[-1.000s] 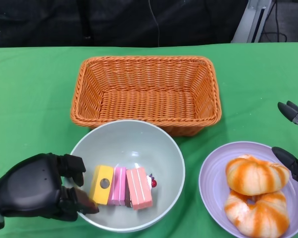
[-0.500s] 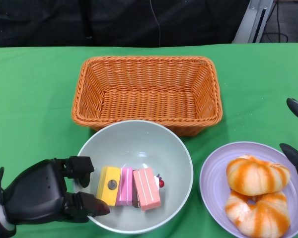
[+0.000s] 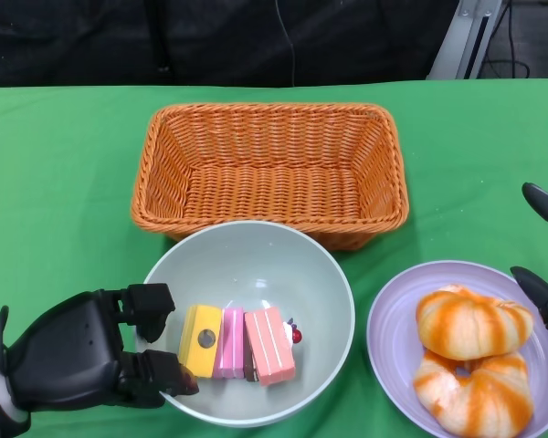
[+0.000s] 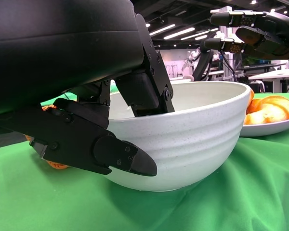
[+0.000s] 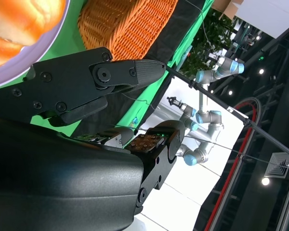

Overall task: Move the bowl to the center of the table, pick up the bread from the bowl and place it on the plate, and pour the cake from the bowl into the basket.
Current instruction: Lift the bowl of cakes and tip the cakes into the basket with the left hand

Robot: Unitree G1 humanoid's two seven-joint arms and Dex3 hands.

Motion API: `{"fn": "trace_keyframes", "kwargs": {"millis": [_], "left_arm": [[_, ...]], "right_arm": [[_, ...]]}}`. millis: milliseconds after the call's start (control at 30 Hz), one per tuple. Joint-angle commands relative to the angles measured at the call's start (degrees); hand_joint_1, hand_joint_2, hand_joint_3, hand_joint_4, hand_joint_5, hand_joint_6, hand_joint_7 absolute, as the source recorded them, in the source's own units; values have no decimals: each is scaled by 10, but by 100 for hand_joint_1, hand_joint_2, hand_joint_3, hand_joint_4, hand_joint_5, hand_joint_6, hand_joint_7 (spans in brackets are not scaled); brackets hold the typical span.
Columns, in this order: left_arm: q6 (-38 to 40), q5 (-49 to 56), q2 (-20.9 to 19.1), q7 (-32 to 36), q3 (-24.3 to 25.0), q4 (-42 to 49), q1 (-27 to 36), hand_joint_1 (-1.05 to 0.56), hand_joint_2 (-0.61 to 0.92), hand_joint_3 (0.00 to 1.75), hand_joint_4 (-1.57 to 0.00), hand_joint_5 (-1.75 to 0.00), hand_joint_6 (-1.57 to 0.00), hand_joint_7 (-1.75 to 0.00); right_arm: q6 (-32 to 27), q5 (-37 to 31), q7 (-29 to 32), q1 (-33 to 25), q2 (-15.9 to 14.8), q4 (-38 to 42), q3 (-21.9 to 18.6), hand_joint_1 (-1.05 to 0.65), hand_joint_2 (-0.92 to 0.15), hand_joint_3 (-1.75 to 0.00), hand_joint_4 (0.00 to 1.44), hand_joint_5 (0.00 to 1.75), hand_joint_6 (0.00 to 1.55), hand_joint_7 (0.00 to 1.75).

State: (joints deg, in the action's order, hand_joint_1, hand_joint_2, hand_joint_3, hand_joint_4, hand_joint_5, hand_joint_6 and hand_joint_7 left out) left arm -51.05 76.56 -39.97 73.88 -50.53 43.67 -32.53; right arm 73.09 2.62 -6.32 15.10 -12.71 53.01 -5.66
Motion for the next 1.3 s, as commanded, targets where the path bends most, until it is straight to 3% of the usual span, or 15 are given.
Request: {"fn": "trace_keyframes", "kwargs": {"millis": [33,333,467,567,867,1067,1167,1300], "left_arm": [[5,3,-1,19,-4,-2,-2,-33,92,3,-56,-169,-90,-65],[4,-2,6,31,-2,-2,-1,-32,92,7,-53,-175,-80,-84],[6,-2,16,46,-2,6,-1,-28,92,9,-56,-175,-66,-118],[7,-5,22,52,-1,14,0,-27,92,14,-56,-175,-59,-132],[20,-12,38,67,5,26,5,-23,92,15,-56,-175,-53,-147],[30,-13,37,90,9,24,9,-15,92,20,-58,-175,-43,-171],[37,-12,31,96,12,18,10,-17,92,22,-59,-175,-43,-174],[35,-19,21,89,22,8,15,-24,92,24,-60,-175,-51,-155]], "right_arm": [[6,19,-11,-1,-1,-5,-8,-38,-92,-31,64,9,49,0],[10,37,-32,1,4,-4,-12,-37,-92,-31,64,10,51,1],[12,37,-33,0,7,-5,-16,-37,-92,-32,65,11,51,1],[15,31,-30,1,7,-4,-19,-36,-92,-33,65,11,51,1],[16,25,-32,1,9,-3,-27,-36,-92,-35,67,13,51,1],[15,28,-36,3,10,1,-28,-38,-92,-36,69,14,51,1],[16,30,-39,5,11,4,-28,-37,-92,-37,69,15,51,0],[19,22,-33,7,10,7,-32,-37,-92,-38,70,16,51,1]]}}
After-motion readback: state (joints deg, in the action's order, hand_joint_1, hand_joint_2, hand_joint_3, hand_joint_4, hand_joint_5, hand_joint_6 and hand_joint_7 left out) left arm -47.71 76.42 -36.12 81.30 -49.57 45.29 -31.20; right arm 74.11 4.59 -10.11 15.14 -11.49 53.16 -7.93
